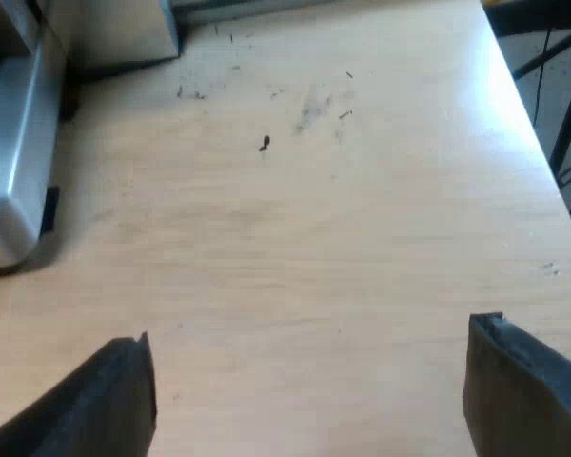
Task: Place mug into machine
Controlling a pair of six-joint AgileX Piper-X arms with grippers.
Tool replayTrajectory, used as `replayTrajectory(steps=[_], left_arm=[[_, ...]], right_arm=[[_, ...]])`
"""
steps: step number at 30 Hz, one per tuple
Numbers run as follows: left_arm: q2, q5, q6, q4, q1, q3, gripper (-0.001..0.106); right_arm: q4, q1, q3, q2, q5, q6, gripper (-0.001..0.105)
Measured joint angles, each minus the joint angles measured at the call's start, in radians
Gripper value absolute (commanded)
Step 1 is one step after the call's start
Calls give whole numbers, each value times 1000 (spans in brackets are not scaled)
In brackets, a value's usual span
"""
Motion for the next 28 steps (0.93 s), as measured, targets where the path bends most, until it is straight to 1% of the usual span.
replayTrajectory(steps=[8, 11, 13, 28], left_arm=[[0, 0, 0, -10, 0, 3, 85], [0, 0, 31, -48, 0, 22, 85], [0, 0, 37, -55, 0, 28, 85], [0, 0, 39, -54, 0, 29, 85]], right_arm=[[-9, 0, 6, 0, 0, 0, 69], [-9, 0, 6, 0, 0, 0, 69], [-9, 0, 6, 0, 0, 0, 69], [-9, 0, 6, 0, 0, 0, 69]])
